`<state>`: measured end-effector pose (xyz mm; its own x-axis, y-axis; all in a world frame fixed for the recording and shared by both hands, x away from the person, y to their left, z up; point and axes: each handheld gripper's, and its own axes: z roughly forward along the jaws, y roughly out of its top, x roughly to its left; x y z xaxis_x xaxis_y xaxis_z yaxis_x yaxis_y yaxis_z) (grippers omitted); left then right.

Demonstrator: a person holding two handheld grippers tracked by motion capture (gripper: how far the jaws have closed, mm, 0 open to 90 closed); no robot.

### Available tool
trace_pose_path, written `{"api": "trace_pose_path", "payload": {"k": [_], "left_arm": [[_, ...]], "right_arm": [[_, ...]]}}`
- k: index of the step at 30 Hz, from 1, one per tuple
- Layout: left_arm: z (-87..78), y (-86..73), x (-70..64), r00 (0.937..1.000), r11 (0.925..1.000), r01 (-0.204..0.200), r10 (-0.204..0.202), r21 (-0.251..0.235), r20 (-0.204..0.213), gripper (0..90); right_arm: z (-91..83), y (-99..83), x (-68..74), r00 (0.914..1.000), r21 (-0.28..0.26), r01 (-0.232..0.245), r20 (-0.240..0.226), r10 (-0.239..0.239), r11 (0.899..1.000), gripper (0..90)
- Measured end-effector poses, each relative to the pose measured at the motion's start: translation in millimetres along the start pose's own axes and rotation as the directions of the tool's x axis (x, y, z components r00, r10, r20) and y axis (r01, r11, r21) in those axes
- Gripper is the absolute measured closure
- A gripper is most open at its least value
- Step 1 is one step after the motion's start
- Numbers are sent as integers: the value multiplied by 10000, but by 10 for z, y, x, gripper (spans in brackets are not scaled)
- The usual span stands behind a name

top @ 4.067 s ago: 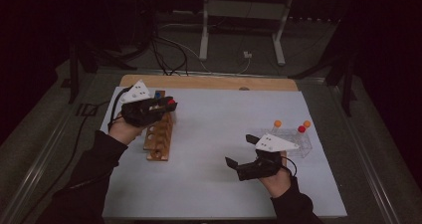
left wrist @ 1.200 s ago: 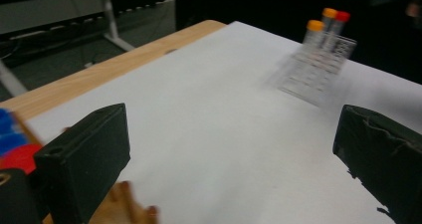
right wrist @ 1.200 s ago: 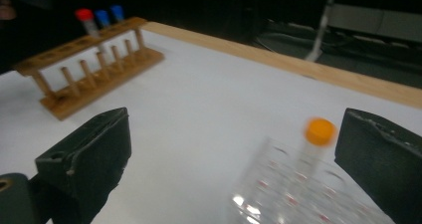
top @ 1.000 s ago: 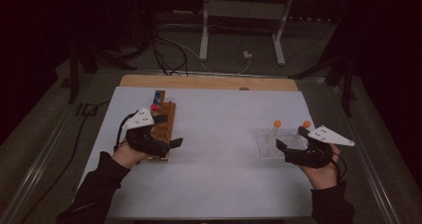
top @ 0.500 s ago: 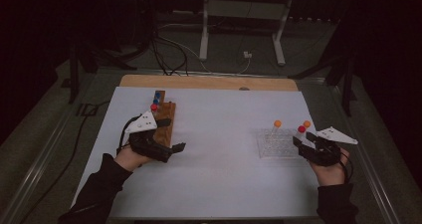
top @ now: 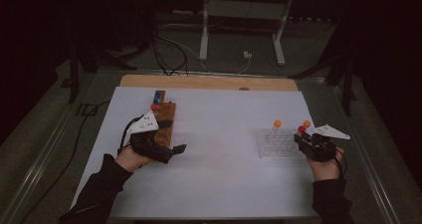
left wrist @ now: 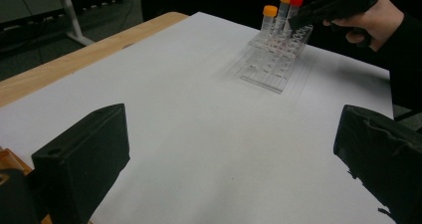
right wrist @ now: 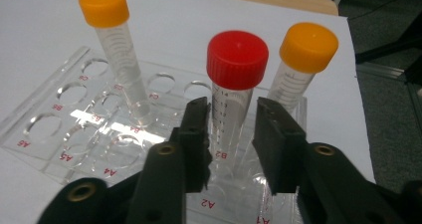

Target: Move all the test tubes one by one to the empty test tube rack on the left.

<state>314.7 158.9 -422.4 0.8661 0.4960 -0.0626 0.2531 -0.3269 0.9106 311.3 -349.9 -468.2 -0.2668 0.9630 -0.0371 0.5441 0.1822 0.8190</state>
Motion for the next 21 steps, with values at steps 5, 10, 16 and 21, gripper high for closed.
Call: {"api": "trace_pose_path", "payload": {"k": [5,10,16,21], "left_arm": [[-4,-1,3,10000,10000,27,-26,-38,62,20],[-7,-3,7,9999,10000,60,-60,-19,134,20],[-2,0,8,9999,10000,43,-43,38,151,20],[-3,3,6,9999,10000,33,-34,69,150,20]], "right_arm": [[8,-2,-10,9999,-49,-62,-92,62,10000,735],[-41,32,0,10000,-258,-34,-75,32,9997,746],[-187,104,8,9999,-642,-39,-108,32,9979,747],[-323,173,14,9999,-1040,5,-113,-17,9946,748]]}}
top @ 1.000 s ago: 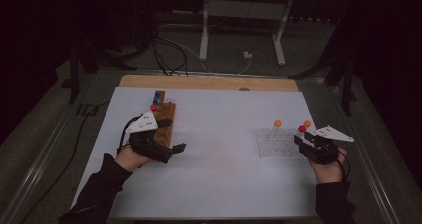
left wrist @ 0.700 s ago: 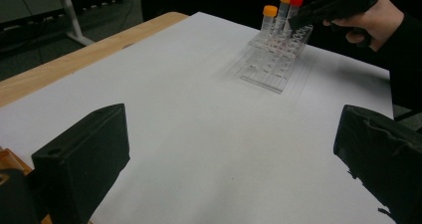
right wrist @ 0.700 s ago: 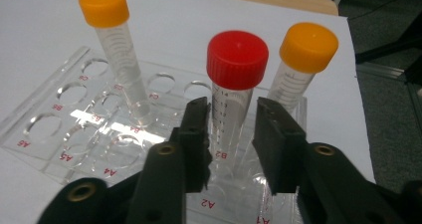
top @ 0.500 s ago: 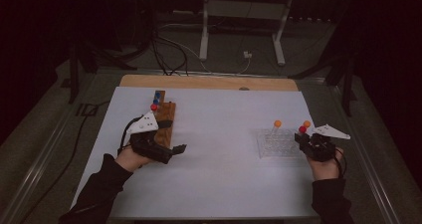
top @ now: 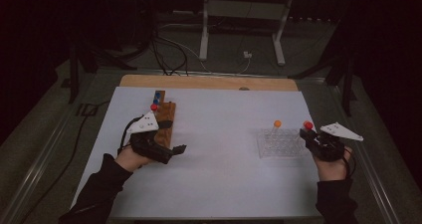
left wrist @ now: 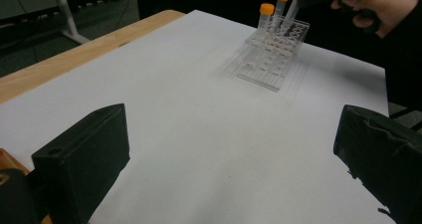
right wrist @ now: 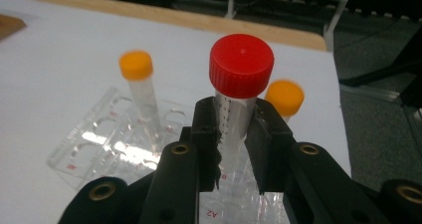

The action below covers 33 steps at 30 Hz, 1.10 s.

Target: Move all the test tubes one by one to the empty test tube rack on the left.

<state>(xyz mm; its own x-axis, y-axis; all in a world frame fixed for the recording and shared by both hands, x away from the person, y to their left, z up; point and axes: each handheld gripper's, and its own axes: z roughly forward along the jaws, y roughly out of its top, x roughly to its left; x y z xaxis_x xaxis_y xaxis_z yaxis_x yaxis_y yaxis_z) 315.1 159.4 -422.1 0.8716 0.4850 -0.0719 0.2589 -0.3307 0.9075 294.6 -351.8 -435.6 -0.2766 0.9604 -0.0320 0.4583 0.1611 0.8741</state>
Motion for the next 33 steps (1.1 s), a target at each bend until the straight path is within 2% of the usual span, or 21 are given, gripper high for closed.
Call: {"api": "trace_pose_path", "payload": {"k": [9,13,17,25,33], "left_arm": [[-8,18,-11,10000,10000,24,-24,-46,34,21],[-5,28,-24,10000,10000,-21,21,-49,69,21],[3,43,-44,9999,10000,7,-5,-92,173,21],[47,61,-85,9994,10000,-73,74,-18,345,21],[137,103,-136,9974,9998,-188,182,82,698,26]], "right_arm": [[-155,125,120,9990,-454,423,-109,-429,9981,748],[-184,165,205,9971,-525,597,-445,-621,9968,748],[-199,205,321,9921,-597,717,-984,-773,9956,748],[-140,237,605,9725,-564,1116,-1992,-1207,9921,748],[-2,202,899,9442,-321,1602,-2865,-1627,9866,748]]}}
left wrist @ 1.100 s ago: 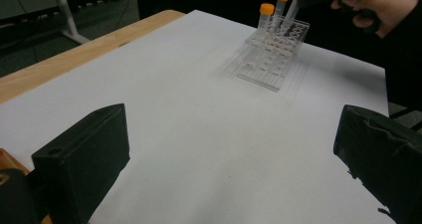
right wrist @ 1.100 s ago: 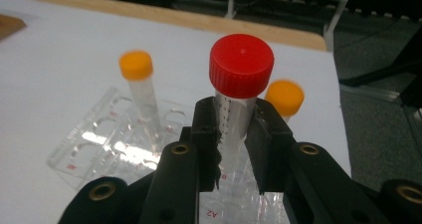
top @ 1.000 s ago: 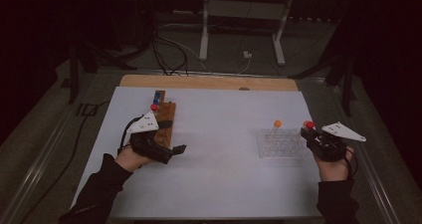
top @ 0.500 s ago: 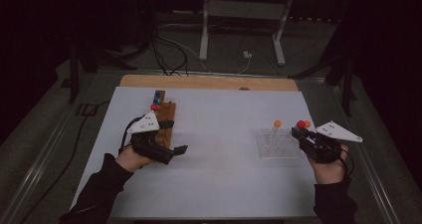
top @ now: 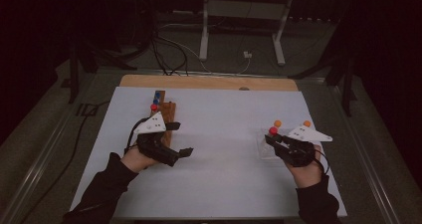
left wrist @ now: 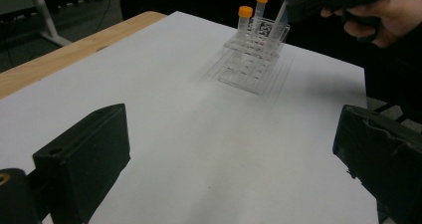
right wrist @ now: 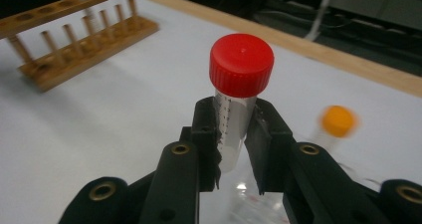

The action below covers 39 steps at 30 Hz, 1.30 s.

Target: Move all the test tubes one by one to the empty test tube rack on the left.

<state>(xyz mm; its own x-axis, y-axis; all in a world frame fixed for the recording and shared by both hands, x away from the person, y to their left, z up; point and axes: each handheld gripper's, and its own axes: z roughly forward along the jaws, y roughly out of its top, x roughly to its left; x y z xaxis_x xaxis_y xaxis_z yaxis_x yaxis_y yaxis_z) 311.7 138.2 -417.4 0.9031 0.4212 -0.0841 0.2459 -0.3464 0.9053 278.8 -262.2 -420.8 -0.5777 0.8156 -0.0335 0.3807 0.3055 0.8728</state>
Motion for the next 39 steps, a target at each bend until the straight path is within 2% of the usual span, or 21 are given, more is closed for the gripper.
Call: {"api": "trace_pose_path", "payload": {"k": [4,9,14,19,26,31,39], "left_arm": [[80,31,-40,9997,9999,-117,114,110,212,27],[185,68,-93,9985,9996,-205,196,189,507,37],[274,94,-141,9968,9990,-359,339,254,724,46],[370,129,-192,9939,9984,-522,496,240,982,93],[522,179,-251,9897,9978,-638,607,201,1299,185],[624,206,-299,9858,9960,-871,834,194,1459,270],[808,231,-375,9786,9909,-1326,1271,238,1621,398]], "right_arm": [[120,-3,143,9985,205,257,-484,-247,9995,748],[242,-3,310,9925,353,658,-1060,-617,9972,748],[330,-12,431,9860,523,907,-1447,-823,9945,748],[402,-21,531,9790,658,1107,-1789,-974,9917,748],[463,-13,650,9707,742,1288,-2135,-1104,9889,748],[483,-14,694,9662,749,1361,-2302,-1157,9879,748],[491,-22,706,9650,808,1364,-2364,-1140,9874,748]]}}
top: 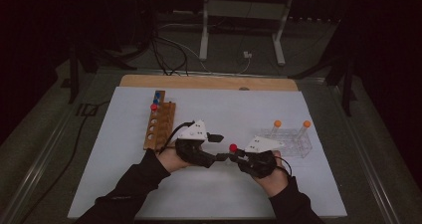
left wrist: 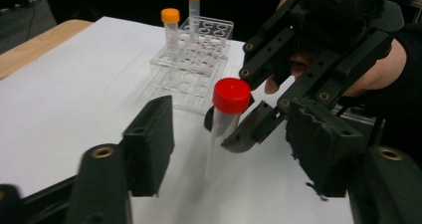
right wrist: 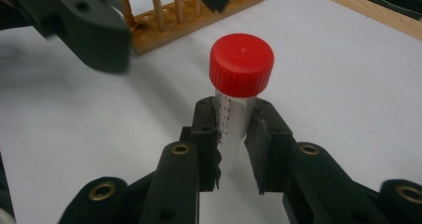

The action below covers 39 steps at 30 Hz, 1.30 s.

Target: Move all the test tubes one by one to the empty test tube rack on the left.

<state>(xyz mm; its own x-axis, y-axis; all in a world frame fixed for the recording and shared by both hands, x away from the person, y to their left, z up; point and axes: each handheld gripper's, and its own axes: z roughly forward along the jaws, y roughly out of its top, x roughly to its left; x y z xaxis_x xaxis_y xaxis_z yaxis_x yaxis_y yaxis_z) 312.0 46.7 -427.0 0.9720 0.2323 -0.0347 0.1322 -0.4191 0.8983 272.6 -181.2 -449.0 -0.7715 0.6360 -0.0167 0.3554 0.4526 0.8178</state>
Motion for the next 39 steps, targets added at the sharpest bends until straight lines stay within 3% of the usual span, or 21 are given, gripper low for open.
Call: {"api": "trace_pose_path", "payload": {"k": [5,16,25,34,39], "left_arm": [[99,17,-12,9996,9996,-272,272,-26,-52,511],[226,34,5,9993,9994,-349,348,86,97,699],[192,85,7,9991,9990,-431,431,70,-26,716],[8,136,95,9986,9995,-299,297,-38,-447,718],[-129,161,150,9970,9996,-256,246,-122,-731,718]], "right_arm": [[-4,-1,-4,10000,-20,-5,-17,5,10000,748],[-11,3,2,10000,-36,16,-48,-16,10000,748],[-36,5,-6,10000,-296,-57,8,57,9995,735],[-95,-13,-58,9994,-688,-280,178,293,9972,634],[-131,-13,-80,9984,-927,-393,379,430,9949,522]]}}
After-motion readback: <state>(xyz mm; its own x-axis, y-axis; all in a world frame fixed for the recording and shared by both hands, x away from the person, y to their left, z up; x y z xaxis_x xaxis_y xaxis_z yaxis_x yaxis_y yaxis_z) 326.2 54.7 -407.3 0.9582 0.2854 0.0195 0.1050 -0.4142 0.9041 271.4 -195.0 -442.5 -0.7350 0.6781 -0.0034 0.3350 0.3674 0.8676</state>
